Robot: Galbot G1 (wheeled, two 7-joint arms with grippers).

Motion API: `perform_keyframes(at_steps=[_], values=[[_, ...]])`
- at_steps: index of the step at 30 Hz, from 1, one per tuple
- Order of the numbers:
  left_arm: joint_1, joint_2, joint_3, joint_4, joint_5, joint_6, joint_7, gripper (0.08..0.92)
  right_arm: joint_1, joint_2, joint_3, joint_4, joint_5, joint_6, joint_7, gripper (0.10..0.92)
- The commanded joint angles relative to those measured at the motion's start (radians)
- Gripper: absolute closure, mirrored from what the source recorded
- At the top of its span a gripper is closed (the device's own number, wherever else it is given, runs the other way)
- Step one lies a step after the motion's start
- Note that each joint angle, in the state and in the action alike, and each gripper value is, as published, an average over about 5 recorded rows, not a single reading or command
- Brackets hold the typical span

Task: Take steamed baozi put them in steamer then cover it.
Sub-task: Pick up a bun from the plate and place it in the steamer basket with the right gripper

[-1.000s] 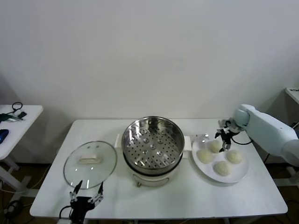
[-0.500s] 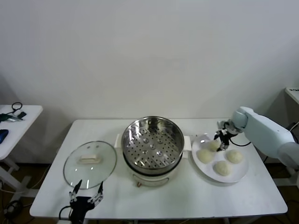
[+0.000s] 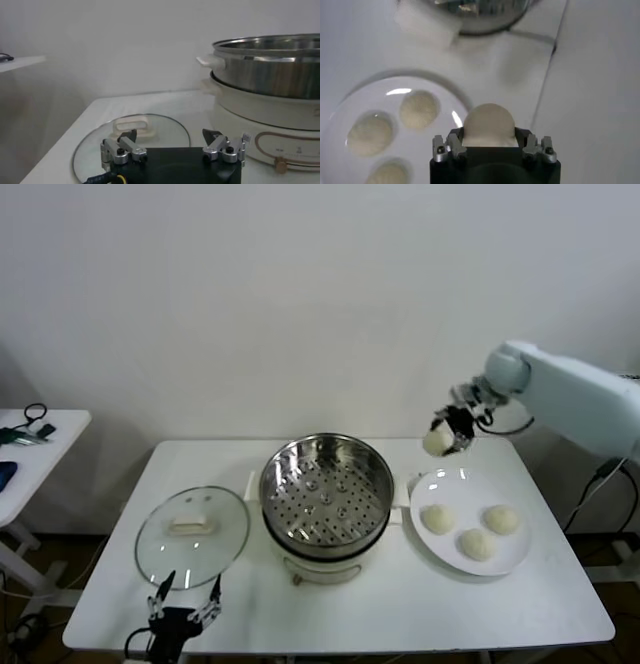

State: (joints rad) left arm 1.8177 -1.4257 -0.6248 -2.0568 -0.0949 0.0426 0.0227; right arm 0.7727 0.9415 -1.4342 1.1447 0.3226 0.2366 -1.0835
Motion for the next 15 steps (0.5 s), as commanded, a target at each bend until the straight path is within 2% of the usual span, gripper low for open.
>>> perform_keyframes(at_steps=[1, 8, 15], values=[[0.011, 0.001, -0.001, -0.02, 0.002, 0.004, -0.002, 0.177, 0.309, 0.172, -0.143, 0.3, 0.038, 0.296, 0.01, 0.347], [0.012, -0.005, -0.008, -0.041, 0.004, 0.008, -0.005, 0.177, 0.111, 0.298, -0.1, 0.235, -0.19, 0.365, 0.041, 0.347], [0.011, -0.012, -0.006, -0.04, 0.004, 0.002, -0.008, 0.177, -0.102, 0.35, -0.017, 0.067, -0.465, 0.384, 0.107, 0.347]])
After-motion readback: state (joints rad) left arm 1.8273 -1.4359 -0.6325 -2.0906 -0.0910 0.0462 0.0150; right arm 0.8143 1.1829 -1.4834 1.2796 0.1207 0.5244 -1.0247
